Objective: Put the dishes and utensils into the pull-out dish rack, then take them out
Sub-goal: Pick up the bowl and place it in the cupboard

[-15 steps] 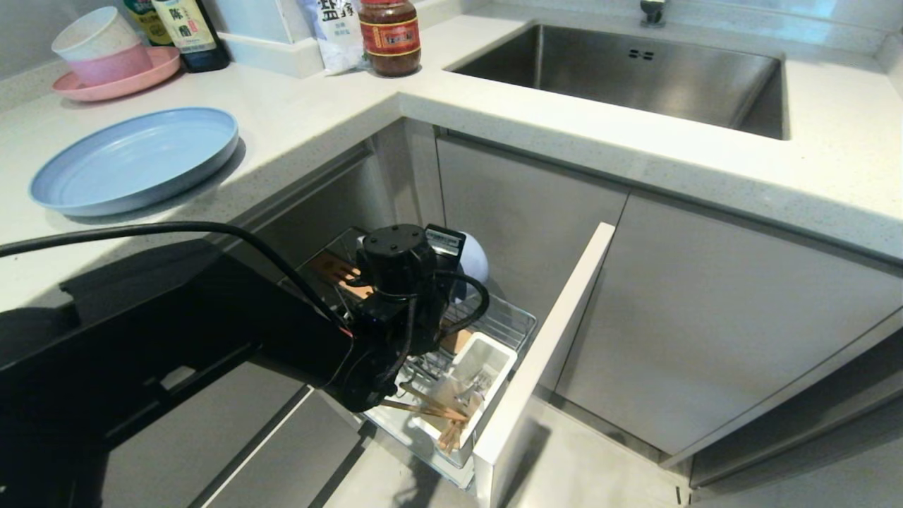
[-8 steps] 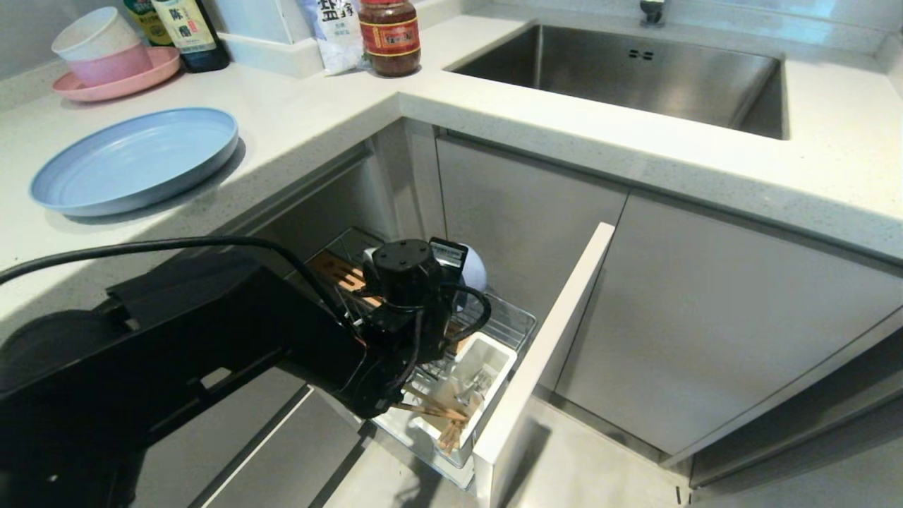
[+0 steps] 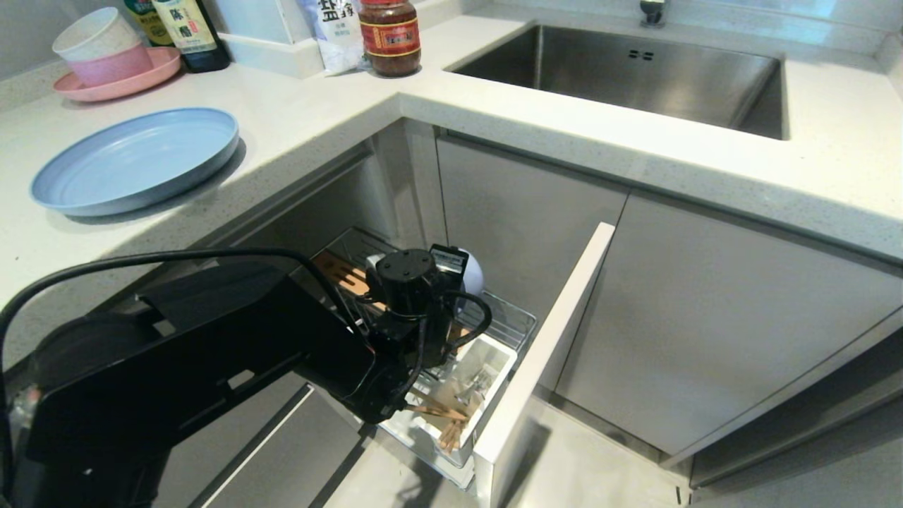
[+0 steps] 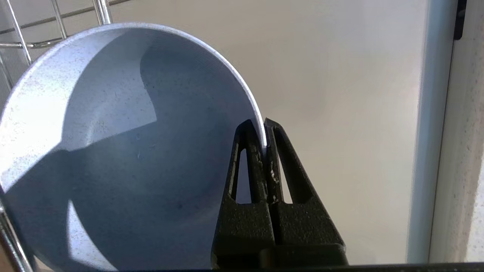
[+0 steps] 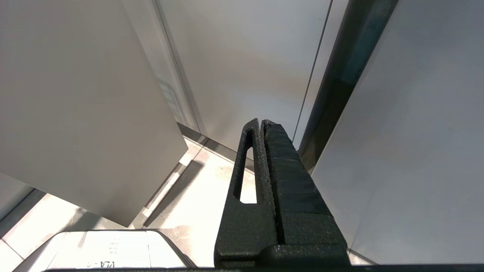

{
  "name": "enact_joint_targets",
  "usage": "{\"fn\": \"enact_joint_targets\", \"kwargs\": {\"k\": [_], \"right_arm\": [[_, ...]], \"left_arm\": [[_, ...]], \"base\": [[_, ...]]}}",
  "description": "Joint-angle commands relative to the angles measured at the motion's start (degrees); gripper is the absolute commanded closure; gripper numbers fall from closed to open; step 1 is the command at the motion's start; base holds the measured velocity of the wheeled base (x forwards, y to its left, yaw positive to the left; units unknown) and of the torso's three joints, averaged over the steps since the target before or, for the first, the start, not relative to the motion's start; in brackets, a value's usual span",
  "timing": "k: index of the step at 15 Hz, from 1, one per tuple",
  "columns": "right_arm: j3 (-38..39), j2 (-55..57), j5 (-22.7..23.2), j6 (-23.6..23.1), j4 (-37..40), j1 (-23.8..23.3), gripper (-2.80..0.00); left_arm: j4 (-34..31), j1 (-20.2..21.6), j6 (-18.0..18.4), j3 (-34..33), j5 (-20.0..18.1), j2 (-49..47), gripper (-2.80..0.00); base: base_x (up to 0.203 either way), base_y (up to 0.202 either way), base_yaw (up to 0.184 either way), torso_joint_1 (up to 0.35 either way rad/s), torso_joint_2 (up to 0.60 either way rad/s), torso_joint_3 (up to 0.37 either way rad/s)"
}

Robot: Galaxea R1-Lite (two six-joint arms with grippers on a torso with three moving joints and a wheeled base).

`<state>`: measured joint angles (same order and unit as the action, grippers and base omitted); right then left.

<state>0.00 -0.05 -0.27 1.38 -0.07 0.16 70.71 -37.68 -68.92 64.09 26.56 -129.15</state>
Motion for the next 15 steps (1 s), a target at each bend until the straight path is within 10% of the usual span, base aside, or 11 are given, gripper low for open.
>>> {"fn": "enact_joint_targets", "kwargs": {"k": [1,11,12,15], "right_arm": [[0.09,-0.21,0.00,-0.01,-0.01,0.02,0.00],[0.09,-0.21,0.00,0.03,-0.01,0.02,0.00],[0.09,-0.21,0.00,0.03,-0.01,0.02,0.00],[0.09,-0.21,0.00,-0.02,-0.01,0.02,0.00]], "left_arm": [[0.22,0.06,-0.34,0.07,0.16,-0.67,0.00],[-0.04,0.05,-0.49,0.34,0.24,-1.46,0.00],[-0.10,-0.02,-0.43,0.34,0.16,-1.39,-2.80],[-0.34,-0.02,-0.01,0.43,0.35,-0.71,-2.80]], "base": [[0.000,0.000,0.000,0.000,0.00,0.000],[0.000,0.000,0.000,0.000,0.00,0.000],[0.000,0.000,0.000,0.000,0.00,0.000],[0.000,0.000,0.000,0.000,0.00,0.000]]}}
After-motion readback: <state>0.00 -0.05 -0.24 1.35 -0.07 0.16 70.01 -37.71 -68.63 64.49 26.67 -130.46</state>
